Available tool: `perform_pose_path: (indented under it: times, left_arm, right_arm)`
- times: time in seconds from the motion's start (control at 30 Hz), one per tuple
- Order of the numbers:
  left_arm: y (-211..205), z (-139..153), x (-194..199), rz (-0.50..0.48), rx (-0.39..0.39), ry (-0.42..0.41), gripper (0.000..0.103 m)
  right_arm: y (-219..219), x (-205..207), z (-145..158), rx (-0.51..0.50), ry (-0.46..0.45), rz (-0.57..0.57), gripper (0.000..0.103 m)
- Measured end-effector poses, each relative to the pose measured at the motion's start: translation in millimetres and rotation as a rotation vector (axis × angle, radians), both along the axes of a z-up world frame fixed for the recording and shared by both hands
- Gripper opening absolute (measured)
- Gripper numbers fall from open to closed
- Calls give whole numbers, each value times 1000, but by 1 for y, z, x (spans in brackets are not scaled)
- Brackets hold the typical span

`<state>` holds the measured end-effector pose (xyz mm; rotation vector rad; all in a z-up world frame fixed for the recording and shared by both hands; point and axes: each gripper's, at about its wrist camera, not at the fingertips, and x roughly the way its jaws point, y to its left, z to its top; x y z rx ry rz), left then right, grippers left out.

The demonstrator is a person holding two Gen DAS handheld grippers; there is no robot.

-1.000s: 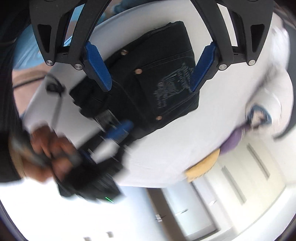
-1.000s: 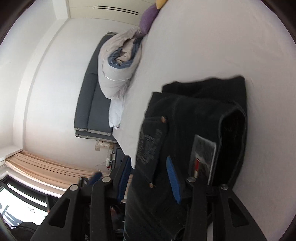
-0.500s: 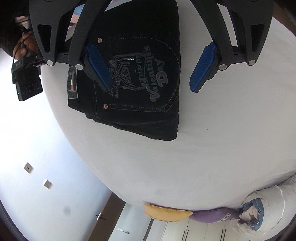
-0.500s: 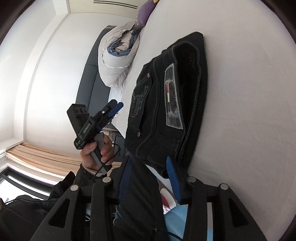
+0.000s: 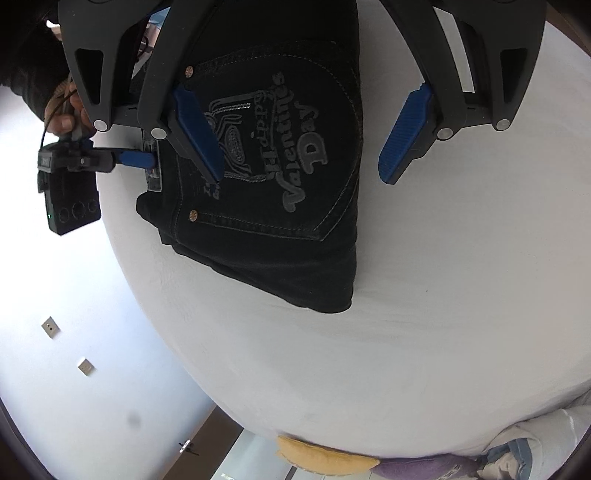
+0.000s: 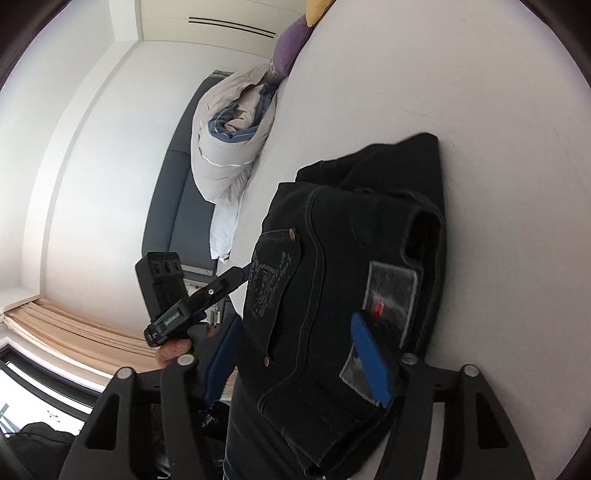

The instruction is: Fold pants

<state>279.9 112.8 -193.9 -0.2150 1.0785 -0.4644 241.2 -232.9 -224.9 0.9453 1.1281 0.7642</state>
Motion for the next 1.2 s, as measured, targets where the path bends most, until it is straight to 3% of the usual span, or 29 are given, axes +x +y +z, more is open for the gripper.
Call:
perform_pose_path:
  times: [0.07, 0.13, 0.23, 0.33, 0.57, 0.63, 0.73, 0.9, 0.93, 0.97, 1.0, 1.07, 1.2]
  left_arm:
    - [8, 0, -3, 8, -2, -1, 85]
    - [19, 1, -3, 19, 2, -5, 85]
    - [36, 2, 2, 14, -32, 22, 85]
    - [40, -1, 13, -26, -76, 70, 86]
    - [35, -30, 31, -114, -187, 230, 86]
    - [29, -43, 32, -135, -169, 262, 86]
    - [16, -47, 28, -170, -87, 229, 86]
    - [4, -49, 27, -190, -13, 226, 84]
    - [3, -49, 27, -193, -6, 225, 76]
    - [3, -47, 27, -193, -15, 229, 57]
    - [3, -47, 28, -189, -62, 253, 46]
    - [2, -47, 27, -168, -65, 254, 42]
    - [5, -42, 20, -129, -88, 245, 33]
  right_arm:
    - [-10, -19, 1, 20, 19, 4, 62]
    - [-21, -38, 9, -38, 11, 1, 65]
    - [-47, -54, 18, -40, 21, -83, 71]
    - [-60, -46, 19, -39, 29, -142, 78]
    - [-47, -20, 2, -114, 121, -129, 78]
    - [-40, -14, 1, -152, 136, -115, 79]
    - [-31, -8, 0, -217, 156, -98, 80]
    - [-14, 8, -3, -222, 207, -99, 80]
    - [-10, 11, -2, -223, 211, -94, 81]
    - [-3, 15, -2, -225, 210, -89, 81]
    - [1, 16, -2, -220, 207, -83, 80]
    - [6, 18, -3, -216, 208, -82, 72]
    - [-4, 12, -11, -207, 241, -114, 35]
